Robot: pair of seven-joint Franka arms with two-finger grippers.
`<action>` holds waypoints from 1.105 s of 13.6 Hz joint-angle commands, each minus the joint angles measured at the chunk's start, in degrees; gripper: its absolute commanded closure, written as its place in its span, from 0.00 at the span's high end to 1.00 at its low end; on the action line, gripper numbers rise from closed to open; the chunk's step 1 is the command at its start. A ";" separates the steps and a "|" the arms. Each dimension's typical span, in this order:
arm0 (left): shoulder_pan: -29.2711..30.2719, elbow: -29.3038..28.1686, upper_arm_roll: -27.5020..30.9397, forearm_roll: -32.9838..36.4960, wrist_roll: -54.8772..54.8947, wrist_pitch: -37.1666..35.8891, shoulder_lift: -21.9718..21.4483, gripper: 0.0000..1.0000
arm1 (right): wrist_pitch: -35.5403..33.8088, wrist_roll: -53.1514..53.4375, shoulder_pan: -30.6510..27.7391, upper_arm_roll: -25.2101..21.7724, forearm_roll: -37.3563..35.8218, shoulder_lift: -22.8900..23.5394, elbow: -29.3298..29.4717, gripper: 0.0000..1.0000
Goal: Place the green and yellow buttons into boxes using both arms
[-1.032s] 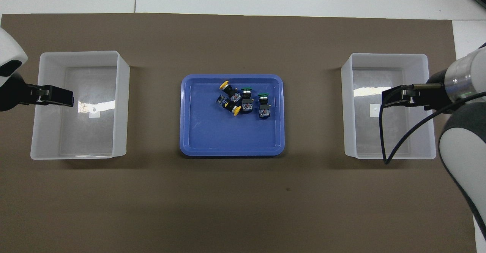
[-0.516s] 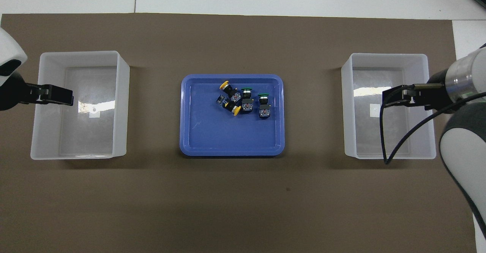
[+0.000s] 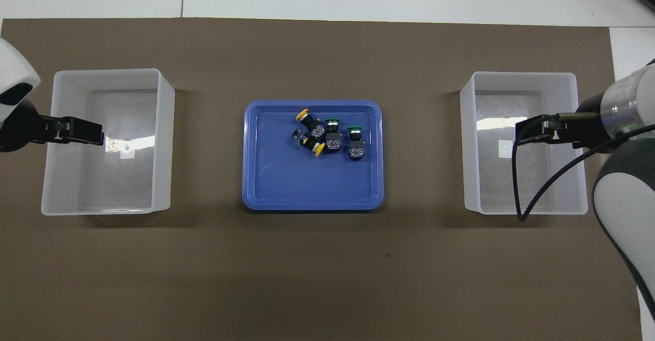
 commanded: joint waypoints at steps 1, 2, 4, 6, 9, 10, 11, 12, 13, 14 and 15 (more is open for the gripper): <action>-0.07 -2.71 -0.24 -2.99 -0.27 1.31 -2.24 1.00 | -0.16 -1.46 -1.16 0.36 1.37 -0.80 -0.84 1.00; -0.24 -3.76 -0.50 -3.78 -0.36 1.48 -2.33 1.00 | 1.24 -1.20 -0.98 0.36 1.45 -0.71 -0.93 1.00; -2.78 -4.82 -0.76 -4.66 -2.45 2.62 -2.51 1.00 | 3.01 -0.93 -0.54 0.36 1.37 -0.71 -1.71 1.00; -5.68 -7.88 -0.76 -5.37 -7.28 6.29 -2.51 1.00 | 4.58 -0.85 -0.02 0.36 1.28 -0.27 -2.07 1.00; -9.90 -11.58 -0.76 -7.39 -14.05 14.64 -1.46 1.00 | 8.01 3.87 2.70 0.63 0.58 1.48 -2.60 1.00; -11.48 -12.29 -0.76 -8.09 -17.64 17.97 -0.15 1.00 | 8.63 6.08 3.49 0.72 0.31 2.10 -2.60 1.00; -13.58 -12.73 -0.68 -8.10 -22.37 21.49 1.35 1.00 | 9.33 6.62 4.02 0.63 0.31 2.63 -2.60 1.00; -15.34 -13.17 -0.59 -8.10 -26.34 24.92 2.93 1.00 | 10.04 6.71 4.11 0.63 0.31 3.15 -2.60 1.00; -16.32 -13.52 -0.67 -8.10 -28.90 28.17 3.99 1.00 | 10.83 6.97 4.11 0.63 0.31 3.68 -2.60 1.00; -17.11 -13.53 -0.67 -8.10 -31.97 30.38 5.39 1.00 | 11.36 7.50 4.20 0.63 0.31 4.30 -2.60 1.00; -18.16 -13.53 -0.67 -8.10 -35.83 33.10 6.88 1.00 | 12.23 7.59 4.20 0.72 0.22 4.91 -2.60 1.00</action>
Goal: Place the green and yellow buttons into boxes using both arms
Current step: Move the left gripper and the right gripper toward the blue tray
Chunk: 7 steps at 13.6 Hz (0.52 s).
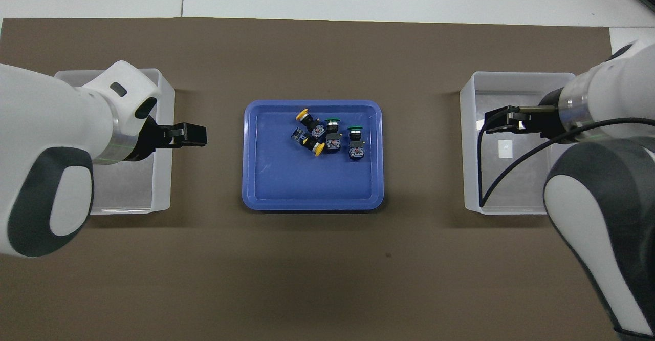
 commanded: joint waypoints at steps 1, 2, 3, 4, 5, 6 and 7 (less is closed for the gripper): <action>-3.06 -0.72 0.89 -0.93 -8.69 7.32 3.02 1.00 | 2.65 0.89 0.48 0.10 0.28 1.30 -0.39 1.00; -3.24 -1.68 0.89 -0.93 -12.37 9.35 3.03 1.00 | 3.53 1.24 1.27 0.10 0.20 1.92 -0.39 1.00; -3.33 -2.04 0.81 -1.01 -16.07 11.11 3.03 1.00 | 4.32 2.37 1.97 0.10 -0.24 2.62 -0.39 1.00; -4.20 -2.56 0.89 -1.01 -21.06 12.87 3.29 1.00 | 5.20 4.04 3.55 0.10 -1.03 3.41 -0.39 1.00; -4.56 -3.52 0.89 -1.01 -26.16 14.62 3.29 1.00 | 6.43 5.45 4.96 0.10 -2.08 4.38 -0.30 1.00; -5.17 -5.01 0.89 -1.01 -30.73 16.55 3.20 1.00 | 7.66 6.51 6.27 0.10 -2.35 5.34 -0.30 1.00; -5.70 -6.07 0.89 -1.01 -34.52 18.05 3.20 1.00 | 8.37 7.30 7.77 0.10 -2.35 6.57 -0.22 1.00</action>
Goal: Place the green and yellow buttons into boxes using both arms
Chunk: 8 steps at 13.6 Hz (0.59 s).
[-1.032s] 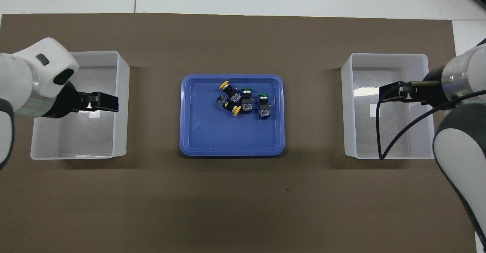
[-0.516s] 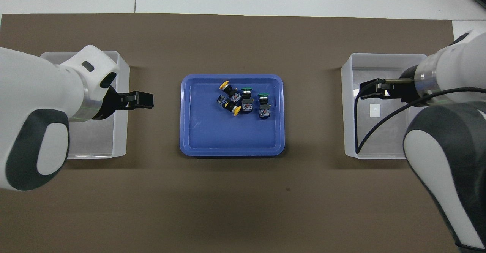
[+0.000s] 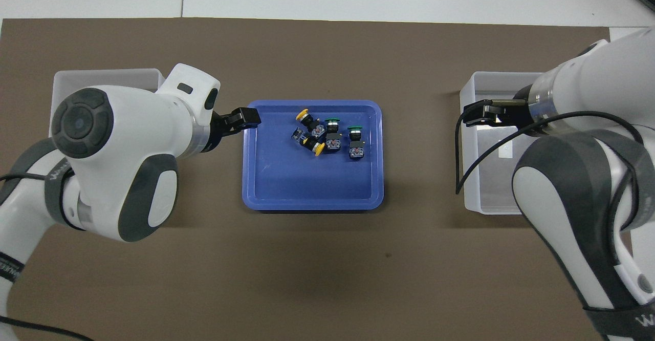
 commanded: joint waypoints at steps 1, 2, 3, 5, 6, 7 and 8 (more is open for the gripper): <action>-2.91 -4.32 0.87 -0.91 -10.99 5.00 -0.90 1.00 | 3.79 3.45 3.44 0.13 -1.26 2.79 0.06 1.00; -4.23 -4.32 0.96 -0.91 -14.51 6.58 1.02 1.00 | 5.98 4.25 4.50 0.04 -1.26 4.01 0.06 1.00; -5.20 -4.32 0.96 -0.91 -16.90 8.07 2.34 1.00 | 7.83 4.26 5.12 0.04 -1.26 4.98 0.06 1.00; -6.61 -4.32 1.05 -0.91 -19.11 9.31 4.98 1.00 | 9.95 4.34 6.18 0.04 -1.34 6.65 0.06 1.00; -7.48 -4.32 1.05 -0.91 -20.42 10.45 6.13 1.00 | 10.40 4.34 6.62 0.04 -1.34 7.27 -0.03 1.00; -7.67 -4.41 1.05 -0.91 -21.66 11.33 6.66 1.00 | 10.49 4.52 7.14 0.04 -1.43 7.71 -0.03 1.00; -7.93 -4.41 1.05 -0.91 -22.54 11.43 7.71 1.00 | 10.92 4.61 7.58 0.04 -1.61 8.06 -0.20 1.00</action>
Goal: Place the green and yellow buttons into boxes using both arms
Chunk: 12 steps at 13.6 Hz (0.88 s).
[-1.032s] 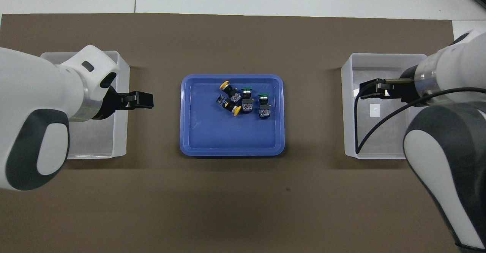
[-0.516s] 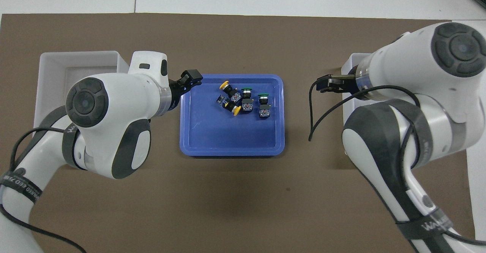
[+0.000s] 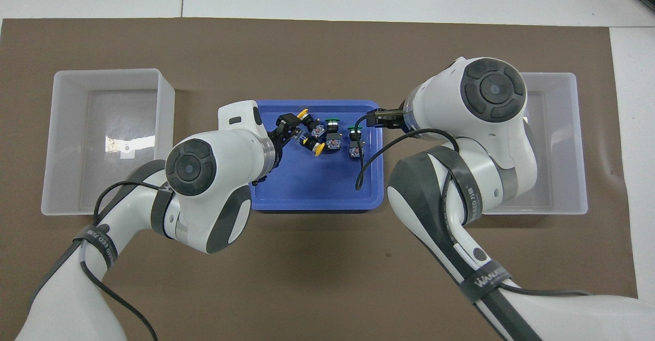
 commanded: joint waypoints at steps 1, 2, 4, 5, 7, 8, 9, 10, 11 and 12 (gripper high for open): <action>-2.37 -0.21 1.10 -0.90 -2.68 2.53 2.30 1.00 | 2.10 1.43 0.76 -0.02 -1.57 0.80 -1.25 1.00; -2.81 -0.21 1.19 -0.81 -3.65 4.54 3.79 1.00 | 4.29 1.34 0.84 0.07 -1.58 0.89 -2.57 1.00; -3.08 -0.21 1.19 -0.81 -5.14 8.23 5.29 1.00 | 7.38 1.17 0.84 0.07 -1.58 0.80 -5.47 1.00; -3.08 -0.21 1.19 -0.90 -5.85 9.20 5.56 1.00 | 7.82 1.16 2.06 -0.02 -1.84 0.89 -6.18 1.00; -3.52 -0.21 1.19 -0.81 -6.29 10.09 6.87 1.00 | 8.96 1.16 2.42 -0.02 -2.62 1.50 -6.62 1.00; -3.61 -0.21 1.10 -0.90 -6.64 12.09 7.49 1.00 | 10.54 1.16 2.43 0.07 -2.63 1.50 -7.93 1.00; -3.61 -0.04 1.10 -0.81 -7.51 13.59 8.28 1.00 | 12.20 1.25 2.86 -0.02 -2.63 1.50 -9.16 1.00; -3.69 -0.21 1.10 -0.81 -7.52 14.31 8.63 1.00 | 13.61 1.25 3.30 -0.02 -2.63 1.50 -10.39 1.00; -4.04 -0.21 1.19 -0.81 -7.61 14.57 9.25 1.00 | 15.37 1.25 3.39 -0.02 -2.63 1.77 -11.28 1.00; -4.05 -0.21 1.19 -0.90 -7.61 15.62 9.51 1.00 | 16.52 1.25 4.00 -0.02 -2.72 2.29 -11.72 1.00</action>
